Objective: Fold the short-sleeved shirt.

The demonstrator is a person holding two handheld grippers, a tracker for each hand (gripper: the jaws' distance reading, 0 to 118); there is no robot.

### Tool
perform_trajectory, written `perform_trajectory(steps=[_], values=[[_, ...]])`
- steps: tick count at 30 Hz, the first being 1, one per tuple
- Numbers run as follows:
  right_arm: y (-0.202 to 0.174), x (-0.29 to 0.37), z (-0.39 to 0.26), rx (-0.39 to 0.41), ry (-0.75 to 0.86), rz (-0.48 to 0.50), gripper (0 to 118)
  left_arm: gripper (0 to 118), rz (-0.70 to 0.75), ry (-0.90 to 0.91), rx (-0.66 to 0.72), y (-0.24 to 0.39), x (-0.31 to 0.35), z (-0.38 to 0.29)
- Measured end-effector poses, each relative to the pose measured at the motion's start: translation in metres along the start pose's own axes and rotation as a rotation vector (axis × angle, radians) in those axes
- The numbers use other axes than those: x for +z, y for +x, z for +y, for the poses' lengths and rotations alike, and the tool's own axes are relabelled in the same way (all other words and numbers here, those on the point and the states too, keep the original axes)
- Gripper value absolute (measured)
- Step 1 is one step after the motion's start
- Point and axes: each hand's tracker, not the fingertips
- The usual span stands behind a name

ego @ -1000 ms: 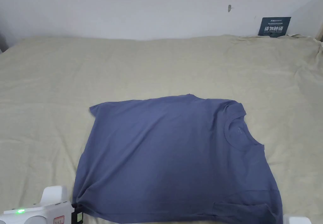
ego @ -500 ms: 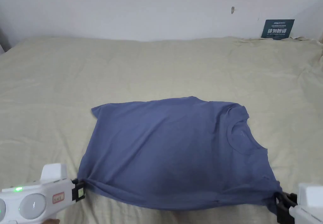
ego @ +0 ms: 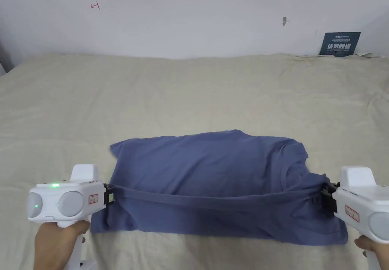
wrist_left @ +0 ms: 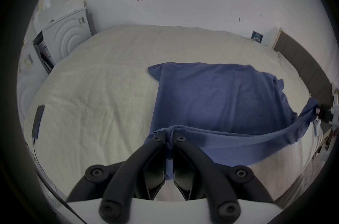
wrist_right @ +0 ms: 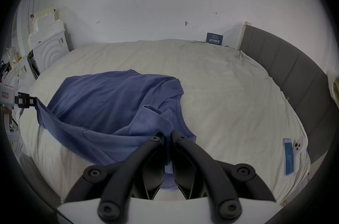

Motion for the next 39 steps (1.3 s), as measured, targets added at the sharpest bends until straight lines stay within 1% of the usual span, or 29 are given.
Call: perform_trajectory(steps=[6, 10, 11, 12, 15, 19, 20, 21, 22, 24, 25, 26, 27, 28, 29, 33, 36, 39], values=[[-0.002, -0.067, 0.017, 0.053, -0.083, -0.038, 5, 5, 0.048, -0.081, -0.123, 0.01, -0.055, 0.016], [-0.002, -0.108, 0.015, 0.062, -0.143, -0.055, 5, 5, 0.065, -0.145, -0.142, 0.012, -0.086, 0.018], [-0.006, -0.111, 0.014, 0.064, -0.158, -0.061, 5, 5, 0.069, -0.161, -0.146, 0.012, -0.093, 0.017], [-0.006, -0.118, 0.013, 0.06, -0.179, -0.063, 5, 5, 0.073, -0.175, -0.143, 0.012, -0.097, 0.016], [-0.003, -0.135, 0.007, -0.027, -0.239, -0.058, 5, 5, 0.074, -0.195, -0.139, 0.013, -0.105, 0.009], [-0.005, -0.136, 0.003, -0.025, -0.236, -0.065, 7, 8, 0.085, -0.2, -0.195, 0.018, -0.102, 0.01], [-0.006, -0.134, 0.004, -0.02, -0.233, -0.068, 10, 17, 0.083, -0.202, -0.195, 0.018, -0.1, 0.012], [-0.006, -0.133, 0.004, -0.02, -0.233, -0.068, 18, 25, 0.083, -0.202, -0.189, 0.018, -0.099, 0.013], [-0.006, -0.13, 0.006, -0.024, -0.232, -0.065, 22, 33, 0.084, -0.203, -0.168, 0.018, -0.097, 0.015], [-0.013, -0.115, 0.01, -0.044, -0.229, -0.055, 33, 41, 0.072, -0.208, -0.125, 0.017, -0.093, 0.019], [-0.012, -0.11, 0.012, -0.054, -0.223, -0.047, 49, 58, 0.048, -0.209, -0.107, 0.015, -0.091, 0.02], [-0.012, -0.103, 0.014, -0.065, -0.21, -0.037, 70, 81, 0.038, -0.199, -0.086, 0.015, -0.087, 0.021], [-0.006, -0.102, 0.015, -0.073, -0.193, -0.027, 81, 99, 0.032, -0.187, -0.07, 0.015, -0.083, 0.023], [-0.005, -0.094, 0.017, -0.079, -0.174, -0.02, 87, 111, 0.026, -0.17, -0.05, 0.015, -0.077, 0.026], [-0.005, -0.086, 0.02, -0.085, -0.156, -0.005, 87, 116, 0.019, -0.144, -0.035, 0.014, -0.07, 0.028], [-0.005, -0.044, 0.03, -0.099, -0.075, 0.038, 87, 115, 0.013, -0.043, 0.015, 0.015, -0.034, 0.04], [0.0, -0.015, 0.035, -0.094, -0.002, 0.056, 87, 115, -0.012, 0.037, -0.007, 0.014, -0.004, 0.043], [0.0, 0.016, 0.036, -0.082, 0.068, 0.066, 87, 115, 0.001, 0.093, -0.043, 0.016, 0.023, 0.043]])
